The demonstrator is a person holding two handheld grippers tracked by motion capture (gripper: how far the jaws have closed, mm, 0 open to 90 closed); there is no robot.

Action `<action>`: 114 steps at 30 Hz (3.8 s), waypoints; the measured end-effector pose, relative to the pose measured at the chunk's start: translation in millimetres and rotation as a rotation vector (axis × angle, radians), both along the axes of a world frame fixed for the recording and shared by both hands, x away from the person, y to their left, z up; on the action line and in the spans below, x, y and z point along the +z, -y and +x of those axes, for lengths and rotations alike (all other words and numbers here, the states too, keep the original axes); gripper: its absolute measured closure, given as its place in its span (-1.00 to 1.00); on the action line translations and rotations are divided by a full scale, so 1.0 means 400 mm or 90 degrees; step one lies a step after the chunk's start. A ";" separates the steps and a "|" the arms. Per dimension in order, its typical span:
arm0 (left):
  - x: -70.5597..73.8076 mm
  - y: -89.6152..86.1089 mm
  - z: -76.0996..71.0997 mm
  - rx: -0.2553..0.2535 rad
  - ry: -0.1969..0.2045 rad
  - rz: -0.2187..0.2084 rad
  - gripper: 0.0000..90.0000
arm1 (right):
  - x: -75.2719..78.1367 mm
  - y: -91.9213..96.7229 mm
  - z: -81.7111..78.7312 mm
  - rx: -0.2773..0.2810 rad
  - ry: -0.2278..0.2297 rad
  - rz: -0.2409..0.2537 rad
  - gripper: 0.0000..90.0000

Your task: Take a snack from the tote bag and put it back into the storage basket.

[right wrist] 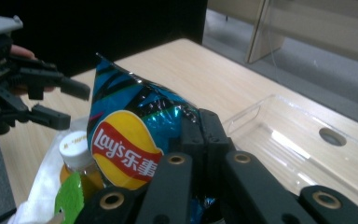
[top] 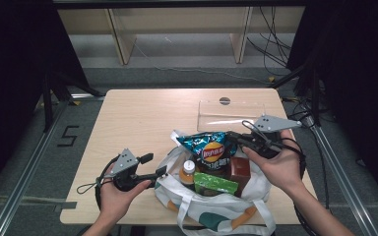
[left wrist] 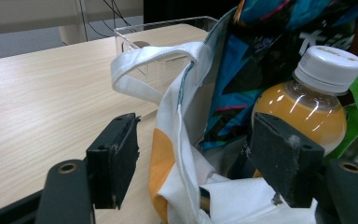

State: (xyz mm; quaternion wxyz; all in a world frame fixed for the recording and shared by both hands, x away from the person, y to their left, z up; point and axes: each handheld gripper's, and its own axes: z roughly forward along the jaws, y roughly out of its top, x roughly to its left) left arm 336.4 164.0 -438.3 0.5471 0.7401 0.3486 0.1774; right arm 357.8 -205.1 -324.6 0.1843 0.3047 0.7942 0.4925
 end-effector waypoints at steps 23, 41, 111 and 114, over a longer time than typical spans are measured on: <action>0.000 0.001 0.000 -0.001 0.000 -0.004 -0.29 | 0.072 0.022 -0.001 -0.018 0.098 0.078 1.00; 0.000 0.002 0.001 0.000 -0.001 -0.005 -0.28 | 0.113 0.039 -0.011 -0.037 0.112 0.132 1.00; 0.004 -0.002 0.000 0.009 0.007 -0.015 -0.29 | 0.240 0.153 0.029 -0.132 0.186 0.189 1.00; 0.003 0.000 0.001 0.008 0.006 -0.017 -0.29 | 0.236 0.156 0.040 -0.139 0.187 0.185 1.00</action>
